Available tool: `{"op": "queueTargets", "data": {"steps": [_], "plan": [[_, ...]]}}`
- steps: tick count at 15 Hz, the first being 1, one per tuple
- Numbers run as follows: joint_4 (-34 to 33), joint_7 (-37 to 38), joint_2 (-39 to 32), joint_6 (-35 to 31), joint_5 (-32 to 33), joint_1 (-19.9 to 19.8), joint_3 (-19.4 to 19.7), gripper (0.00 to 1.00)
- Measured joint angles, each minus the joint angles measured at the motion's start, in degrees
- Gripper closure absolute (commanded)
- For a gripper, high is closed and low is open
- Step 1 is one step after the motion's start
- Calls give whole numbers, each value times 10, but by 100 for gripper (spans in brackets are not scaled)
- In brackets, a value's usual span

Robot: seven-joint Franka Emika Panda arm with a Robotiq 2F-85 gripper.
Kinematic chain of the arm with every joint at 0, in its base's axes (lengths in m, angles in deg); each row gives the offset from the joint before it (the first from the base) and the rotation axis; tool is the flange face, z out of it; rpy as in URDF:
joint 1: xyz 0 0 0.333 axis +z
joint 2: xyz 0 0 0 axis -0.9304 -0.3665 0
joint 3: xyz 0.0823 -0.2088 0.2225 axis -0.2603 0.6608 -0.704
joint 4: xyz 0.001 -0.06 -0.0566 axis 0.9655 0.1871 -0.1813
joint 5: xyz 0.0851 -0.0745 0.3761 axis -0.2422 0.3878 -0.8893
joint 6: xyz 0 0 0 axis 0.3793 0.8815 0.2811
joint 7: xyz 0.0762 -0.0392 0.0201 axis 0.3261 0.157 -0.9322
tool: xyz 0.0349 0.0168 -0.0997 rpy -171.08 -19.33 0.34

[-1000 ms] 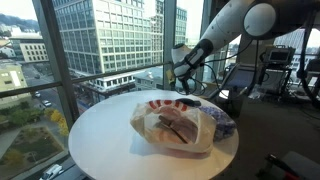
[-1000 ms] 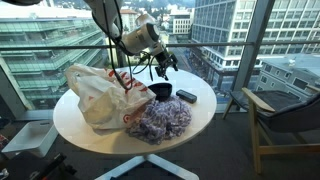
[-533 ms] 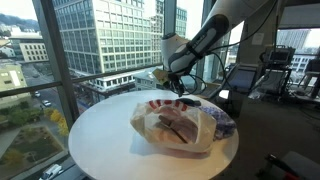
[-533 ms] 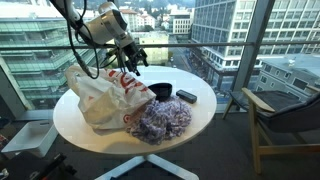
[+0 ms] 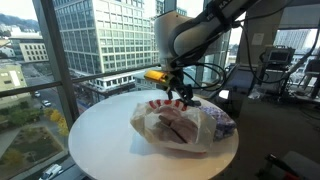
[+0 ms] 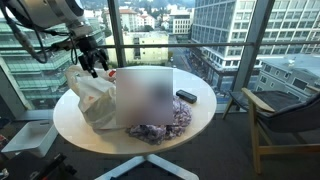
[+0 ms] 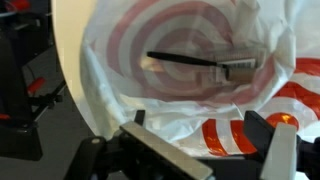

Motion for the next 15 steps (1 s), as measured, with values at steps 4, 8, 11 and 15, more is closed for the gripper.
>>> {"op": "queueTargets", "data": {"steps": [4,8,11,15], "plan": [[17,-77,11,48,-73,-13,-45,0],[4,-83,-48,39,-61,-35,-45,0],[-26,-83,-115,34,-64,-42,-44,0],[-73,-42,-189,-17,-75,-36,-38,0]]}}
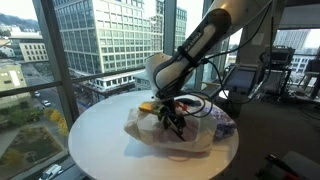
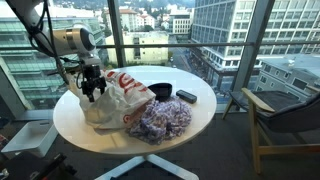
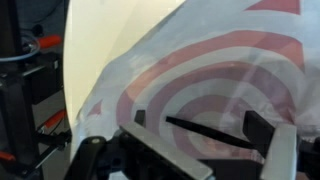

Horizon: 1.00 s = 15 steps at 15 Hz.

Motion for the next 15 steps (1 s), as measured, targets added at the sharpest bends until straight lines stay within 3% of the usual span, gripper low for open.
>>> {"op": "queueTargets", "data": {"steps": [8,15], "plan": [[-50,181,-61,-94,0,22,76,0],[-69,344,-87,-158,0,23,120,0]]}}
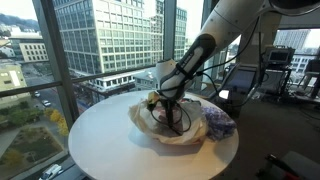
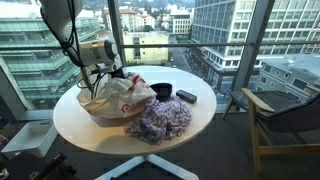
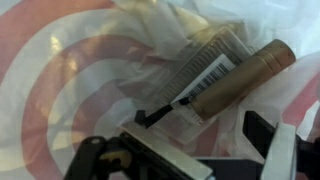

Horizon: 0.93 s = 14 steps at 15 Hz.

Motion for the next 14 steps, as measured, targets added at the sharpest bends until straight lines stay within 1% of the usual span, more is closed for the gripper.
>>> {"op": "queueTargets", "data": {"steps": [2,5,8,10,11,12,13,14], "plan": [[-9,44,-10,-11,-9,-1,4,0],[-26,83,-25,-12,-29,-2,4,0],[-41,104,-40,-16,-31,-2,7,0],[-51,106,-50,-20,-28,5,22,0],[-56,106,-55,-21,-28,9,31,25],[-61,106,-60,-21,-28,10,36,27],[-66,106,-65,-21,-28,9,38,33],[-69,105,-68,-20,-29,9,37,43]]}}
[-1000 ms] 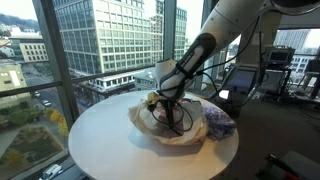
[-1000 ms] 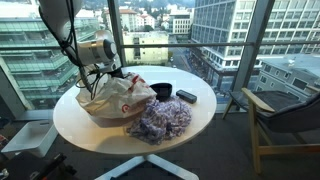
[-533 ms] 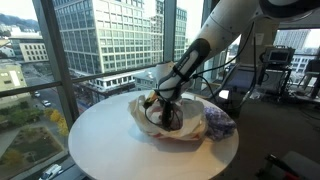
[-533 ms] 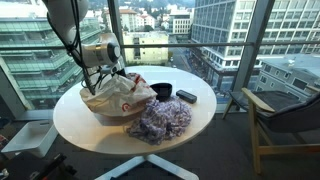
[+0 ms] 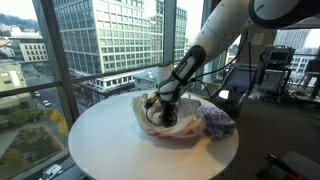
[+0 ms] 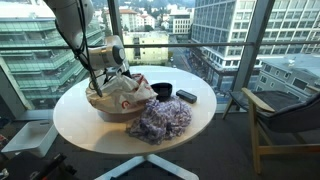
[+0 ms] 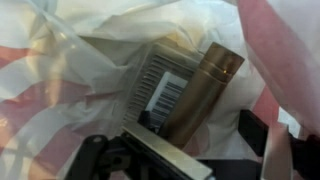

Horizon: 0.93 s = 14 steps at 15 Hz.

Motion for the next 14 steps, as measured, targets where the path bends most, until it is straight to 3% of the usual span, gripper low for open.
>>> {"op": "queueTargets", "data": {"steps": [7,14], "plan": [[-12,-3,0,0,-2,-2,-5,94],[-13,-8,3,0,-2,-8,-16,93]]}}
